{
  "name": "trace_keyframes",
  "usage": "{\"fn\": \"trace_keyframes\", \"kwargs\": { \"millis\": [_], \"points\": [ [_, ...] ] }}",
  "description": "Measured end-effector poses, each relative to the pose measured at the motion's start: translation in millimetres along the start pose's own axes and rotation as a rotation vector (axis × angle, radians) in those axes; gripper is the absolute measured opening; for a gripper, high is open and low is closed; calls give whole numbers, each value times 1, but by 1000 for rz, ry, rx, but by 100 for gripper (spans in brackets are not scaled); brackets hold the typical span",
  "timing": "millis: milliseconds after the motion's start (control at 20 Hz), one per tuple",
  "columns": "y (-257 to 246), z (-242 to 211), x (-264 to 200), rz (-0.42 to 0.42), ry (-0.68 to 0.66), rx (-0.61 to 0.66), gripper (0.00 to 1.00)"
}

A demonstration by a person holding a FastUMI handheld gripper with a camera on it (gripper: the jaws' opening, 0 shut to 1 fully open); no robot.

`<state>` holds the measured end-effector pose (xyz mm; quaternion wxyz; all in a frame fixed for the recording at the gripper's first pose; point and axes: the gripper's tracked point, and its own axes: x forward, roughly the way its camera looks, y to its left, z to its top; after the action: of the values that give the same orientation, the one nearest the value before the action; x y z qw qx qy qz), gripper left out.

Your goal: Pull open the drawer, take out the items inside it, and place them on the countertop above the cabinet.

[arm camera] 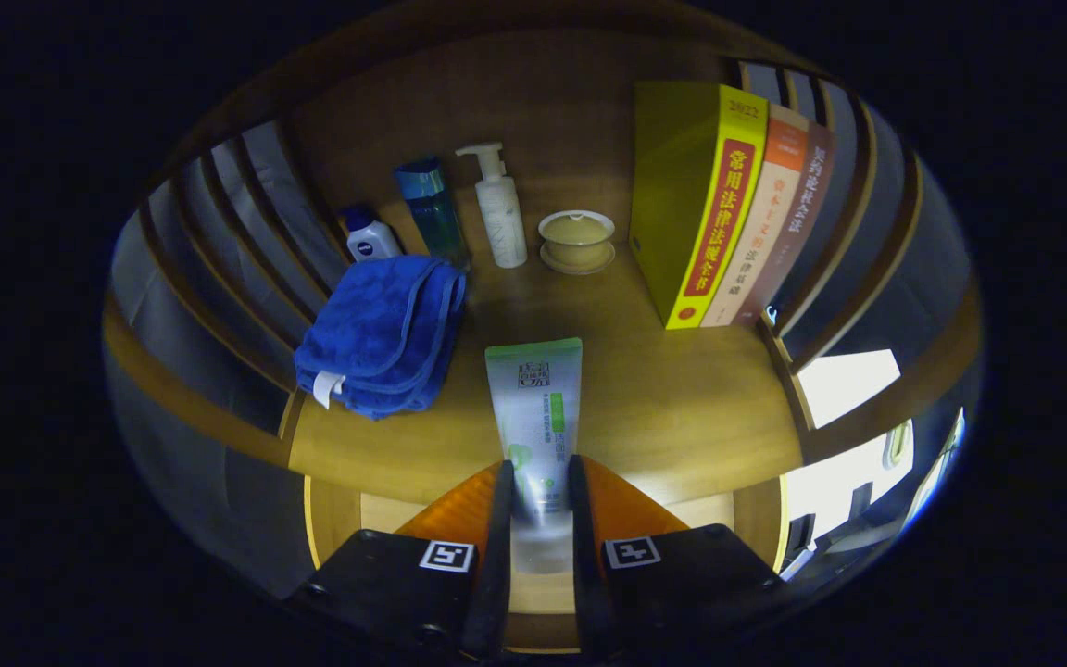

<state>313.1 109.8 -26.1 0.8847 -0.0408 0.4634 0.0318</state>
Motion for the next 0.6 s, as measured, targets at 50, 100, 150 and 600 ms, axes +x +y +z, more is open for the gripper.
{"fn": "trace_keyframes", "kwargs": {
  "millis": [50,100,150,600],
  "points": [
    [1,6,9,-8,-1,-3,38],
    [3,12,18,-11,2,-7,38],
    [4,16,27,-15,6,-5,38],
    [-4,23,64,-44,9,62,43]
  ]
}}
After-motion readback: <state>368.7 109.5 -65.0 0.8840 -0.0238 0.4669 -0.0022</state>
